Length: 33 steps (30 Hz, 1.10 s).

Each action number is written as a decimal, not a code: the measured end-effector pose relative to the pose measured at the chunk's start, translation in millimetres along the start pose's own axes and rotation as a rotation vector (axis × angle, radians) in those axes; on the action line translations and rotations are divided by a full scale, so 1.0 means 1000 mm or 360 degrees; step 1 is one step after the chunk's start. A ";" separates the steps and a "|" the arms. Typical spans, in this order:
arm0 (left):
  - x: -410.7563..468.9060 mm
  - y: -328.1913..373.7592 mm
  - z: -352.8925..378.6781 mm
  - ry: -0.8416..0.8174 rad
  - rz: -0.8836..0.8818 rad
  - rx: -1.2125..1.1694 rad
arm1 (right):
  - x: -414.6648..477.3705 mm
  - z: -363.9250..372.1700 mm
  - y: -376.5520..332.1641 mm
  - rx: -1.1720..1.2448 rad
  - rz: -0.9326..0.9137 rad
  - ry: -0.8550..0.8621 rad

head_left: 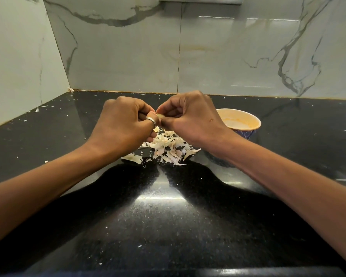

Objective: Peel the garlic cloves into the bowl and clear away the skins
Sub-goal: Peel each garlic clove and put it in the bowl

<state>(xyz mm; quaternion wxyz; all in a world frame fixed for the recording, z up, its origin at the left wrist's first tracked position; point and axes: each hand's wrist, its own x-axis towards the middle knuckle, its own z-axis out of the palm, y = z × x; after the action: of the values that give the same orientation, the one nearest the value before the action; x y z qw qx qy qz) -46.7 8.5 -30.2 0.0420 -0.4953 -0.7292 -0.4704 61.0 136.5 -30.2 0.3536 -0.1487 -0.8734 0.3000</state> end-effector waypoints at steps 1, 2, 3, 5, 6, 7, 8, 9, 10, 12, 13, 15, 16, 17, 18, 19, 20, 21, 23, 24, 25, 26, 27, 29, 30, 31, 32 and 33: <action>0.000 0.000 0.000 0.0006 -0.0010 -0.0006 | -0.001 0.000 -0.001 0.0021 0.0003 0.0002; 0.000 0.000 0.001 0.0008 -0.0029 -0.0020 | -0.001 0.001 -0.002 0.0035 0.0000 0.0003; 0.001 -0.001 0.001 0.0006 -0.0056 -0.0043 | -0.001 0.001 -0.003 0.0040 -0.0002 0.0000; 0.002 -0.002 0.000 -0.0006 -0.0134 -0.0140 | 0.000 0.001 -0.004 0.0087 0.0025 -0.0020; 0.003 -0.001 -0.001 -0.0010 -0.0174 -0.0213 | 0.001 0.000 -0.004 0.0150 0.0061 -0.0028; 0.004 -0.001 -0.001 -0.0008 -0.0202 -0.0278 | 0.002 -0.002 -0.004 0.0236 0.0107 -0.0032; 0.005 -0.002 -0.002 -0.0007 -0.0211 -0.0315 | 0.003 -0.003 -0.004 0.0333 0.0156 -0.0034; 0.006 -0.002 -0.003 -0.0008 -0.0210 -0.0324 | 0.004 -0.005 -0.004 0.0421 0.0201 -0.0036; 0.006 -0.002 -0.003 -0.0013 -0.0209 -0.0319 | 0.005 -0.006 -0.004 0.0492 0.0236 -0.0039; 0.006 -0.004 -0.003 -0.0020 -0.0222 -0.0282 | 0.006 -0.008 -0.004 0.0596 0.0274 -0.0040; 0.007 -0.005 -0.003 -0.0021 -0.0225 -0.0256 | 0.006 -0.009 -0.004 0.0633 0.0286 -0.0043; 0.007 -0.006 -0.005 -0.0015 -0.0210 -0.0198 | 0.006 -0.010 -0.004 0.0705 0.0318 -0.0060; 0.007 -0.006 -0.005 -0.0009 -0.0191 -0.0165 | 0.005 -0.011 -0.005 0.0751 0.0342 -0.0071; 0.007 -0.006 -0.005 -0.0006 -0.0159 -0.0123 | 0.005 -0.012 -0.006 0.0803 0.0371 -0.0082; 0.006 -0.006 -0.005 -0.0006 -0.0113 -0.0070 | 0.004 -0.013 -0.006 0.0860 0.0397 -0.0091; 0.005 -0.005 -0.005 -0.0005 -0.0063 -0.0015 | 0.004 -0.014 -0.007 0.0912 0.0422 -0.0098; 0.005 -0.004 -0.005 0.0000 -0.0023 0.0021 | 0.004 -0.015 -0.008 0.0954 0.0445 -0.0106; 0.004 -0.004 -0.005 0.0010 0.0010 0.0030 | 0.003 -0.017 -0.009 0.0980 0.0465 -0.0111; 0.004 -0.004 -0.006 0.0030 0.0074 0.0011 | 0.003 -0.019 -0.010 0.1010 0.0495 -0.0106; 0.004 -0.004 -0.006 0.0043 0.0107 0.0009 | 0.003 -0.019 -0.011 0.1024 0.0502 -0.0098; 0.003 -0.003 -0.006 0.0051 0.0148 0.0024 | 0.004 -0.019 -0.011 0.1036 0.0505 -0.0089; 0.003 -0.003 -0.006 0.0060 0.0191 0.0045 | 0.004 -0.018 -0.011 0.1040 0.0505 -0.0076; 0.002 -0.002 -0.006 0.0067 0.0232 0.0072 | 0.004 -0.017 -0.010 0.1038 0.0504 -0.0066; 0.001 -0.003 -0.005 0.0084 0.0299 0.0121 | 0.004 -0.016 -0.009 0.1029 0.0500 -0.0058; 0.001 -0.003 -0.004 0.0099 0.0330 0.0152 | 0.004 -0.015 -0.009 0.1030 0.0498 -0.0058; 0.001 -0.003 -0.004 0.0117 0.0359 0.0186 | 0.004 -0.014 -0.009 0.1033 0.0496 -0.0056; 0.001 -0.003 -0.004 0.0135 0.0384 0.0219 | 0.003 -0.014 -0.010 0.1040 0.0497 -0.0053; 0.000 -0.003 -0.003 0.0151 0.0407 0.0251 | 0.003 -0.013 -0.010 0.1050 0.0499 -0.0050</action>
<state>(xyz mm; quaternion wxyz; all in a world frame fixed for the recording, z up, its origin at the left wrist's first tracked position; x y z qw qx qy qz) -50.7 6.1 -30.2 0.1748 -0.5564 -0.6919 -0.4255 67.7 135.7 -14.4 0.3187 -0.1540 -0.7016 0.6185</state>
